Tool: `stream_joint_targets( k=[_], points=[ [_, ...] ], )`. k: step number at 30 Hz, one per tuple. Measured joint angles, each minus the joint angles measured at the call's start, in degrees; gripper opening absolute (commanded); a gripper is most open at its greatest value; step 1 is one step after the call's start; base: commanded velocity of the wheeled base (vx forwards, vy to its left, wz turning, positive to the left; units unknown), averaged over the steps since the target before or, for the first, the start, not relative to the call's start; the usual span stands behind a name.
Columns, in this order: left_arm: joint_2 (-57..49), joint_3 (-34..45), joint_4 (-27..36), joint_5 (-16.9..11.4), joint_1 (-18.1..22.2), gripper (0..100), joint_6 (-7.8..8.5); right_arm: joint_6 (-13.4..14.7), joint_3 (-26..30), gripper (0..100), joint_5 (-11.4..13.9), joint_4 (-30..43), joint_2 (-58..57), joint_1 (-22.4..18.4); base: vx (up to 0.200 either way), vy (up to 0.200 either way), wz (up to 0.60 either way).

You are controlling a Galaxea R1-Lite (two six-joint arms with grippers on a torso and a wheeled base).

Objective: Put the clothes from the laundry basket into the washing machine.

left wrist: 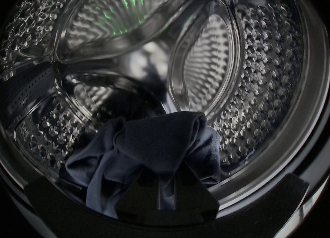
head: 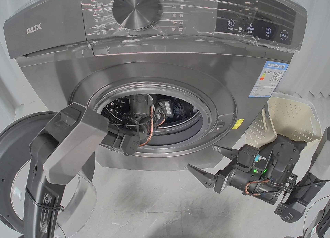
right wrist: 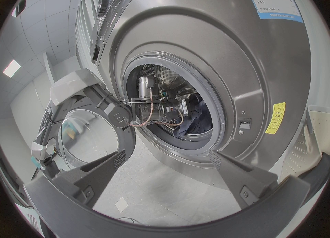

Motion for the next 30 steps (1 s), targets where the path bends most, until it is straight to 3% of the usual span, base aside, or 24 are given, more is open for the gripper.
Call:
stream_joint_targets(
  k=[11, 12, 23, 30],
  points=[
    [7.27, -14.56, -2.50, 2.82, 1.57, 0, 0.00, 0.00, -0.02, 100, 0.00, 0.00, 0.00, 0.00, 0.000, 0.000, 0.00],
    [7.77, -15.15, -2.50, 2.93, 1.66, 100, 0.02, 0.00, -0.02, 100, 0.00, 0.02, 0.02, 0.00, 0.000, 0.000, 0.00],
    [8.90, -10.61, -0.78, 3.01, 2.07, 100, 0.13, 0.02, -0.02, 100, 0.00, 0.02, 0.11, 0.00, 0.000, 0.000, 0.00],
    [5.06, -2.08, 6.84, 2.68, 1.76, 100, 0.90, 0.04, 0.00, 100, 0.00, 0.02, 0.11, 0.02, 0.000, 0.000, 0.00]
  ],
)
